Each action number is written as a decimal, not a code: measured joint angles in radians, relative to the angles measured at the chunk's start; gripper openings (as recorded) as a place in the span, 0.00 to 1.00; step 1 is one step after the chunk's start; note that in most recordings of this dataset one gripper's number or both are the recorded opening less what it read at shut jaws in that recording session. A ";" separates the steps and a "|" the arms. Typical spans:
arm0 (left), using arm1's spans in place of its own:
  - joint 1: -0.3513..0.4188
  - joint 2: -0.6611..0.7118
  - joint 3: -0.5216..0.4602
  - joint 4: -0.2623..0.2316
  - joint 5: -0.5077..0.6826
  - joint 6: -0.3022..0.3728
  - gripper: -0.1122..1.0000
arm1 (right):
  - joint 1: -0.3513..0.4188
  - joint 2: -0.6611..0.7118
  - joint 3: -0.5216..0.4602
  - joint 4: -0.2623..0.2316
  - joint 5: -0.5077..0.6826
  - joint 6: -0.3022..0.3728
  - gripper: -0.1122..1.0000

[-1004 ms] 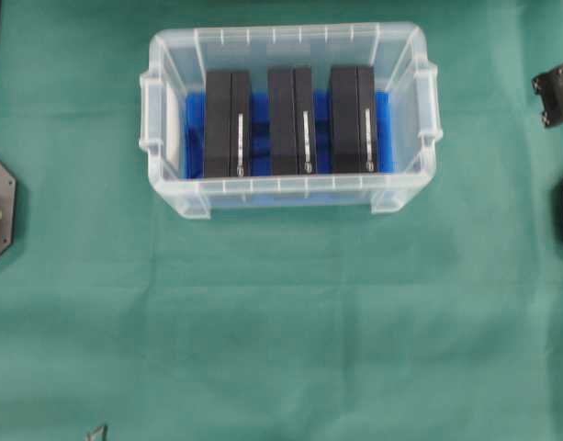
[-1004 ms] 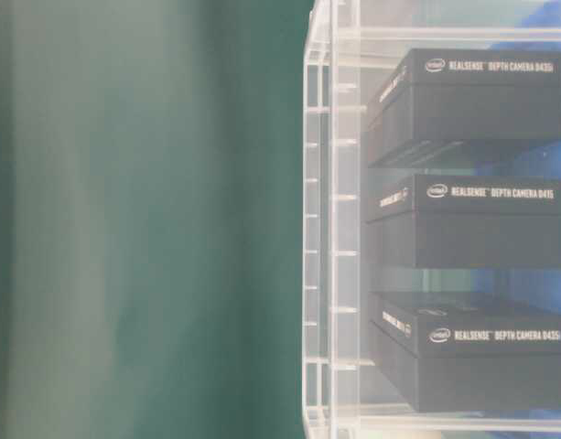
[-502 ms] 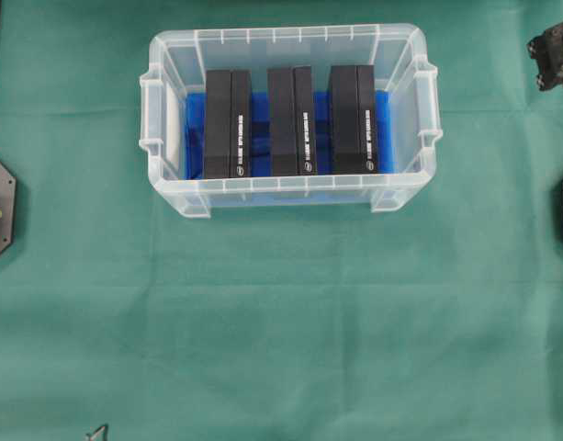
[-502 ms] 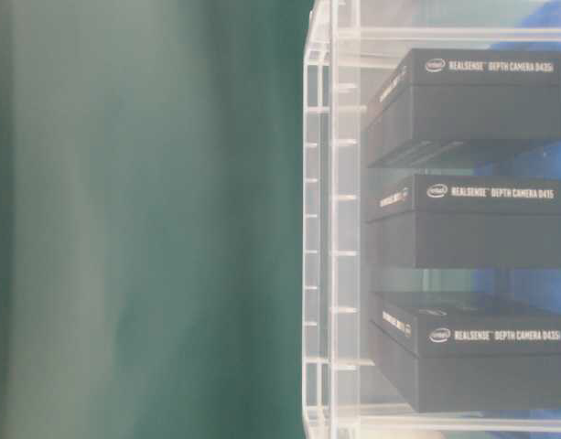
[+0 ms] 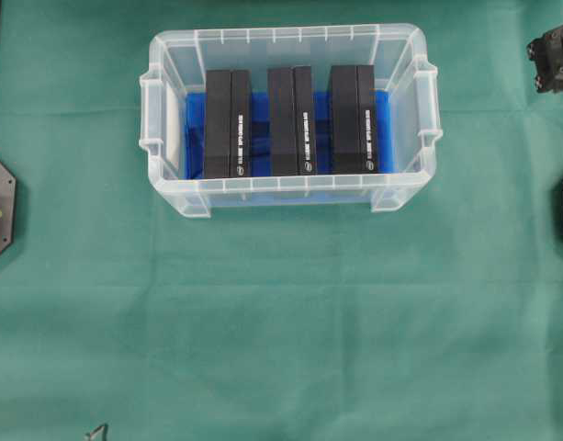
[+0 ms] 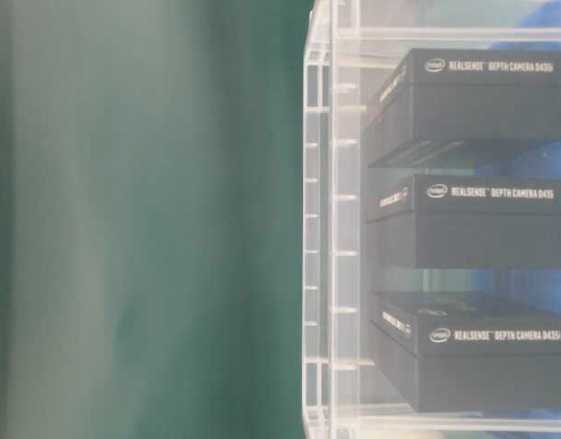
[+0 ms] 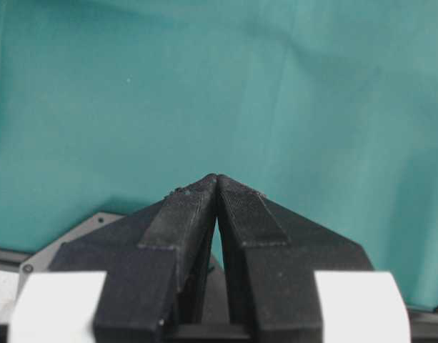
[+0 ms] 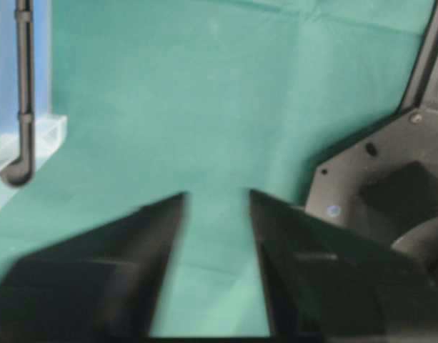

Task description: Take the box out of the case with the right arm.

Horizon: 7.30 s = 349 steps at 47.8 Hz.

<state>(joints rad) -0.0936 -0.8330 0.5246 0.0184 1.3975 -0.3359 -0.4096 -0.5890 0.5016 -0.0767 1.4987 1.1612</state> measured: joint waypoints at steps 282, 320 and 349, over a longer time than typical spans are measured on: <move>0.046 0.002 0.000 0.011 0.110 -0.018 0.13 | 0.206 0.902 -0.678 -0.018 -0.288 0.155 0.94; 0.046 0.000 0.000 0.011 0.110 -0.018 0.13 | 0.199 0.986 -0.643 0.008 -0.356 0.160 0.94; 0.046 0.002 0.000 0.012 0.110 -0.018 0.13 | 0.210 0.986 -0.643 0.043 -0.333 0.232 0.70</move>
<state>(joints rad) -0.0476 -0.8314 0.5246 0.0307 1.5079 -0.3543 -0.1994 0.3973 -0.1411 -0.0337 1.1658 1.3929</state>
